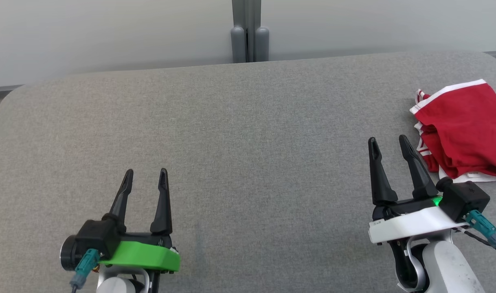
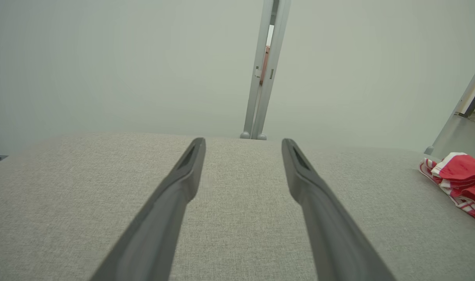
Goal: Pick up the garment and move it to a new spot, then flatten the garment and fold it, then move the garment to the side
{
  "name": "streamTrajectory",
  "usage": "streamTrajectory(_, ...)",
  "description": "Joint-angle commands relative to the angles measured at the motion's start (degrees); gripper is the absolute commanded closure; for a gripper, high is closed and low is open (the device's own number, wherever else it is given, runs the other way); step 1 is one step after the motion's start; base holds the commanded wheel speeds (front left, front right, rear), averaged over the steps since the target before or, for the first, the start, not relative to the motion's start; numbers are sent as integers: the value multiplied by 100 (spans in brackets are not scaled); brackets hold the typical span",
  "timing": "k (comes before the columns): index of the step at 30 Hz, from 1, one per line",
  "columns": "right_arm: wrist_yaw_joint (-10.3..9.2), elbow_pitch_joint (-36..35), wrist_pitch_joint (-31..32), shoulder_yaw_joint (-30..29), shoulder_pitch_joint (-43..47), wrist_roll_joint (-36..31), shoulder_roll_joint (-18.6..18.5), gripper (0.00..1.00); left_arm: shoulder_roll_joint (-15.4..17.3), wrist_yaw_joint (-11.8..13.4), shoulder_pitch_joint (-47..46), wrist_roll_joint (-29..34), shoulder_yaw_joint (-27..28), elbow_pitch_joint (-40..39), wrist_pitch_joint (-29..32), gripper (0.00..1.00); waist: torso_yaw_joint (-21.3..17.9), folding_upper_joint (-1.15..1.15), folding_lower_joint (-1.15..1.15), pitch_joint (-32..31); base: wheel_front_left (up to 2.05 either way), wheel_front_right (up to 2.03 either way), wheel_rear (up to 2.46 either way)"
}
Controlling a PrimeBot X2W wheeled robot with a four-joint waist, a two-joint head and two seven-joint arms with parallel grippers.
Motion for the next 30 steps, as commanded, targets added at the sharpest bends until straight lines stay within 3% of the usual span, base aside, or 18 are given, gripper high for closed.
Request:
streamTrajectory(1,1,-37,-20,16,22,5,-4,0,8,-76,-55,-111,19,-68,-13,0,-11,0,0,14,0,0,0)
streamTrajectory(14,1,-93,-20,-5,8,122,-3,0,9,-312,40,-313,18,-112,-12,0,-48,0,0,115,0,0,0)
streamTrajectory(15,0,-45,0,-2,7,110,2,100,-1,-303,14,-310,5,-91,2,100,-47,0,0,115,0,0,0)
streamTrajectory(19,0,112,14,6,115,192,13,100,-3,-304,31,-390,-18,85,46,100,-47,0,0,113,0,0,0)
streamTrajectory(30,0,235,249,-55,101,1362,-69,100,69,-325,0,-1542,127,161,284,100,-45,0,0,64,0,0,0)
